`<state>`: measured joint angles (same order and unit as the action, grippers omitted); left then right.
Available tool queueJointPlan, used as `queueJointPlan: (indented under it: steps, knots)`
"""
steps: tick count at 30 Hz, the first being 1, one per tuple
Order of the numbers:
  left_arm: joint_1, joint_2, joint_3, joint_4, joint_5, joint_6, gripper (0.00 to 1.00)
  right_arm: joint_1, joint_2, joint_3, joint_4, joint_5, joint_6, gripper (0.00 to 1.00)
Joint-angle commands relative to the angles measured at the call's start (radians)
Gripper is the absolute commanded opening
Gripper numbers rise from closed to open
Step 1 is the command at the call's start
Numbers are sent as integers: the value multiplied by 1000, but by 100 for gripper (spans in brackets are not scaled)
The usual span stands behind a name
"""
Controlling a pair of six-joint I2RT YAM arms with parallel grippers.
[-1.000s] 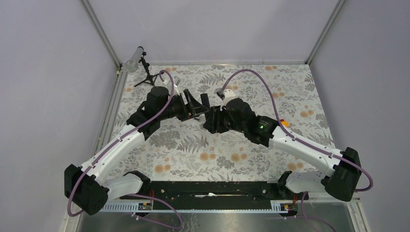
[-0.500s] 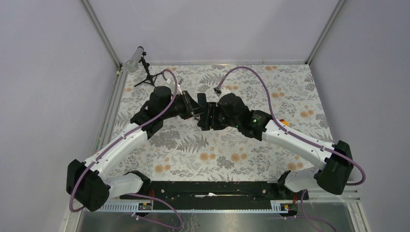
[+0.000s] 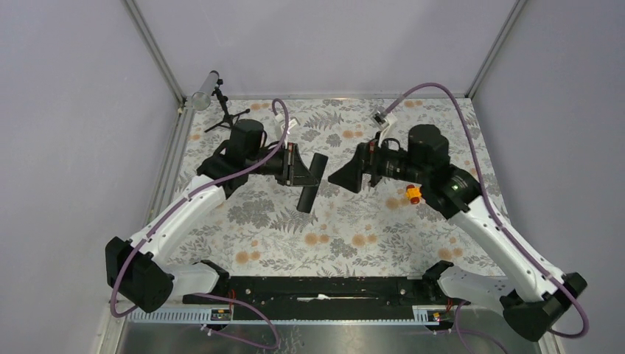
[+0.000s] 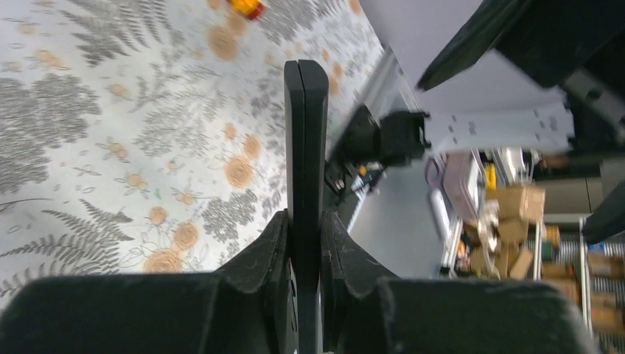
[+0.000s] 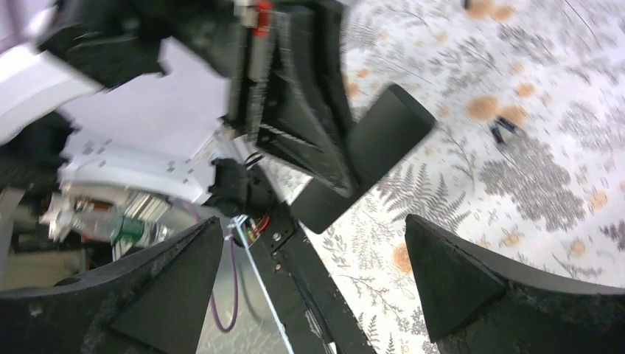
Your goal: Load the batteries into the remote control
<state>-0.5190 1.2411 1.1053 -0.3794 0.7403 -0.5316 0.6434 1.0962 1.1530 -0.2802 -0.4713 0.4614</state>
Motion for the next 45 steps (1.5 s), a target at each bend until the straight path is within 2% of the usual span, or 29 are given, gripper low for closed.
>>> queueJointPlan:
  steps: [1, 8, 11, 13, 16, 21, 26, 29, 31, 33, 34, 36, 37, 38, 40, 42, 43, 45]
  knots:
    - [0, -34, 63, -41, 282, 165, 0, -17, -25, 63, -64, -221, -161, 100]
    - [0, -87, 63, -58, 425, 218, 0, -18, 87, 150, -67, -367, -194, 97]
    - [-2, -97, 54, -69, 458, 229, 0, -18, 121, 159, -59, -374, -213, 95]
    - [-5, -99, 46, -68, 466, 232, 0, -17, 133, 150, -26, -390, -208, 95]
    - [-10, -95, 43, -69, 487, 232, 0, -16, 136, 114, 101, -505, -140, 91]
    - [-13, -100, 55, -69, 505, 237, 0, -17, 148, 58, 332, -664, 3, 75]
    - [-13, -101, 69, -70, 522, 236, 0, -16, 144, 59, 292, -710, -19, 62]
    - [-15, -103, 70, -70, 529, 236, 0, -16, 158, 82, 220, -704, -52, 49]
    - [-16, -101, 70, -72, 523, 233, 0, -16, 175, 97, 212, -691, -51, 37]
    - [-19, -96, 70, -72, 525, 226, 0, -16, 187, 104, 213, -673, -45, 30]
    - [-19, -95, 72, -73, 523, 224, 3, -17, 189, 107, 217, -661, -39, 22]
    - [-19, -99, 75, -67, 512, 211, 21, -16, 189, 108, 219, -619, -32, 8]
    - [-19, -105, 74, -48, 500, 195, 35, -16, 188, 107, 228, -592, -21, 0]
    - [-19, -114, 70, -24, 475, 172, 51, -17, 182, 101, 242, -566, -5, 0]
    - [-18, -146, 45, 63, 419, 103, 70, -16, 163, 78, 305, -484, 48, 0]
    - [-7, -188, 0, 182, 335, -10, 94, -17, 132, 43, 373, -391, 111, 0]
    - [3, -215, -33, 284, 301, -76, 98, -17, 114, 22, 405, -344, 143, 0]
    - [28, -248, -101, 447, 260, -212, 99, -18, 81, -24, 472, -255, 223, 0]
